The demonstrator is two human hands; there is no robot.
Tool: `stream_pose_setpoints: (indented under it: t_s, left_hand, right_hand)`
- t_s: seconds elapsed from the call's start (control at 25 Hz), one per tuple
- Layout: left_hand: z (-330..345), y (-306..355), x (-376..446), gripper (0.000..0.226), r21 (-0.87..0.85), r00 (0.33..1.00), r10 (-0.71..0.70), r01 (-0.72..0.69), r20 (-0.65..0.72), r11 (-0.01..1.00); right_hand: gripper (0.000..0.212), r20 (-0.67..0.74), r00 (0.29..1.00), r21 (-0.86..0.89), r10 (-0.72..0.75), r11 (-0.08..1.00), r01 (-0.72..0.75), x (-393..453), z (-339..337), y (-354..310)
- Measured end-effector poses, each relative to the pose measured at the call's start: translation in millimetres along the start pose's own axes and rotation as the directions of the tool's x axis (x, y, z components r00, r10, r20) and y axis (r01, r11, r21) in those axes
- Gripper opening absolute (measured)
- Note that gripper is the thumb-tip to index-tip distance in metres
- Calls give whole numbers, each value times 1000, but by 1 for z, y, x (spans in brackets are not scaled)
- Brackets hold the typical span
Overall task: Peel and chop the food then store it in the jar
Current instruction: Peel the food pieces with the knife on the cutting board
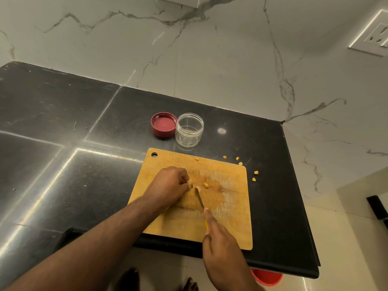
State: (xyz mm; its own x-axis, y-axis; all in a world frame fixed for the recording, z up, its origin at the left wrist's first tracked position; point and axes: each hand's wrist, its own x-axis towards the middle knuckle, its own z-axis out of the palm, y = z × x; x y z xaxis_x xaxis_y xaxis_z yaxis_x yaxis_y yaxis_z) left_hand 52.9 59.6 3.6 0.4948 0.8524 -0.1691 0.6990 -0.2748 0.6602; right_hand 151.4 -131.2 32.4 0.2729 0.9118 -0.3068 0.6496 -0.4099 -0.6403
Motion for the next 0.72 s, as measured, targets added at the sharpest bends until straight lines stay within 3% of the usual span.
stream_pose_setpoints:
  t_s: [0.2, 0.48, 0.72]
  left_hand:
    - [1, -4, -3, 25, -4, 1000, 14, -14, 5, 1000]
    - [4, -5, -3, 18, -23, 1000, 2, -2, -11, 1000]
    - [2, -4, 0, 14, -81, 999, -31, 30, -10, 996]
  right_hand:
    - [51, -14, 999, 131, 46, 990, -44, 7, -16, -1]
    - [53, -21, 999, 29, -40, 999, 41, 21, -9, -15]
    - [51, 42, 999, 82, 20, 996, -24, 0, -18, -2]
